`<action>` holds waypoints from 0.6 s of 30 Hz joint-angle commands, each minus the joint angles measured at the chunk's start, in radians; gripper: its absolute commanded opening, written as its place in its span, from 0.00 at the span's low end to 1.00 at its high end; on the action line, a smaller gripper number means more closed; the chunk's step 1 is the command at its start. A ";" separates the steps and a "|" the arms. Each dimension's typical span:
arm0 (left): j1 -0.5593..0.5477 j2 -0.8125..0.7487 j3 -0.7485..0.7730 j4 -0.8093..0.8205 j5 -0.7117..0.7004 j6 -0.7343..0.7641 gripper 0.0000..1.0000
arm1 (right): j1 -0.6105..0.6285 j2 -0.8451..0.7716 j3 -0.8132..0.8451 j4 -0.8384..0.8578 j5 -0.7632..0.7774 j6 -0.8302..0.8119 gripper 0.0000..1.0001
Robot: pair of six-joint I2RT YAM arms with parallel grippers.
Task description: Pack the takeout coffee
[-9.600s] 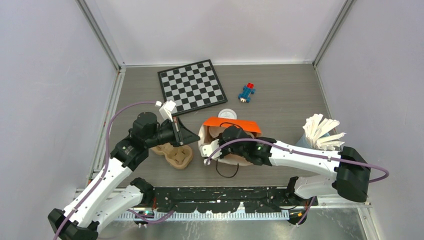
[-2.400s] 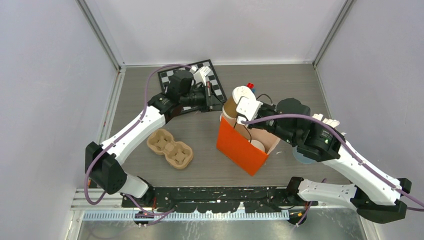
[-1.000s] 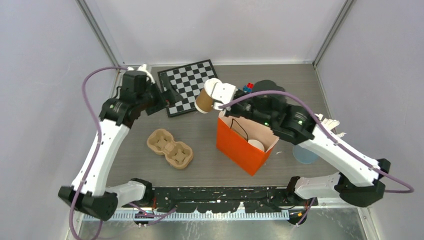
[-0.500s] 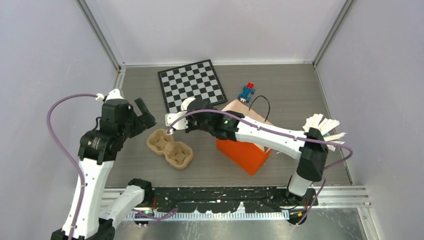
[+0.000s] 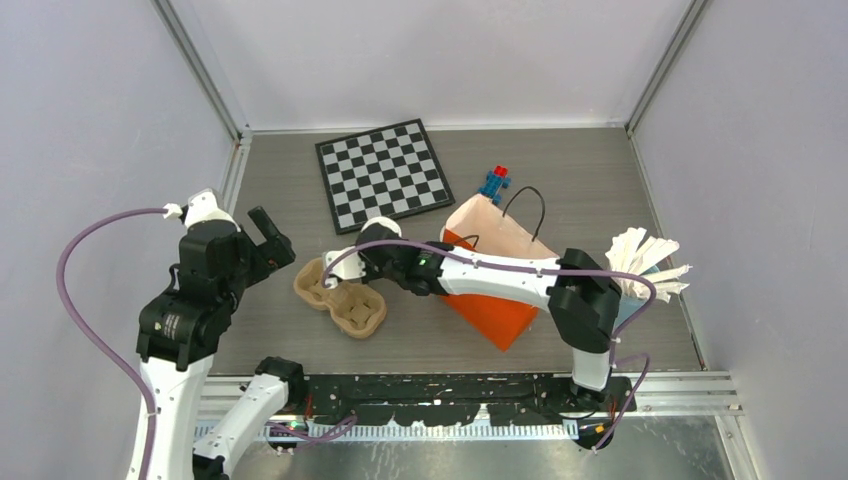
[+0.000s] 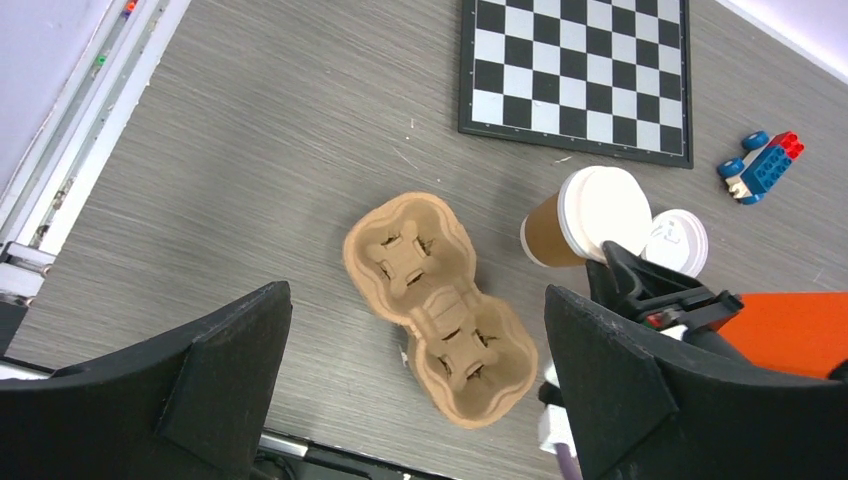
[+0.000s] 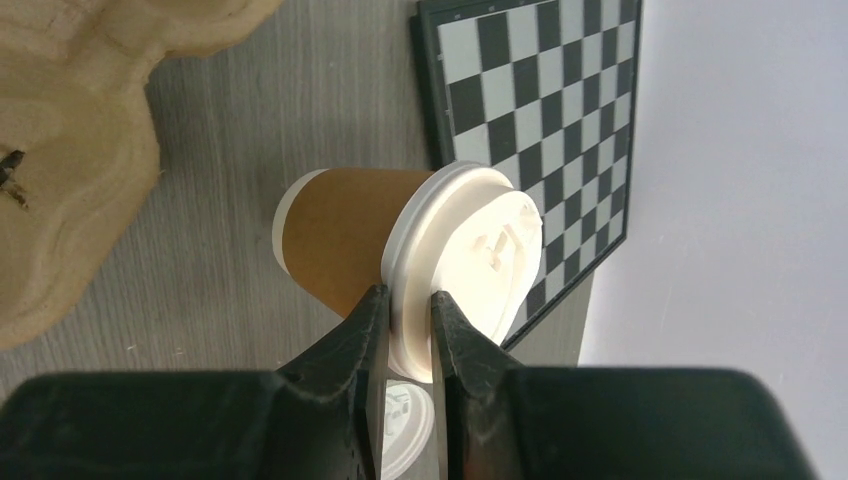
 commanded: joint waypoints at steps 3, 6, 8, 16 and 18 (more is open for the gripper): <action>0.004 0.019 0.004 0.030 -0.004 0.036 1.00 | 0.007 0.024 -0.036 0.113 0.029 0.041 0.15; 0.004 0.014 -0.001 0.036 -0.011 0.046 1.00 | 0.007 0.033 -0.064 0.144 0.038 0.056 0.20; 0.004 0.018 0.004 0.039 -0.006 0.051 1.00 | 0.006 0.032 -0.068 0.153 0.041 0.080 0.26; 0.004 0.079 0.045 0.002 0.053 0.044 1.00 | 0.036 -0.058 -0.031 0.072 0.029 0.137 0.54; 0.004 0.084 0.049 -0.001 0.066 0.046 1.00 | 0.042 -0.090 -0.016 0.038 0.016 0.172 0.59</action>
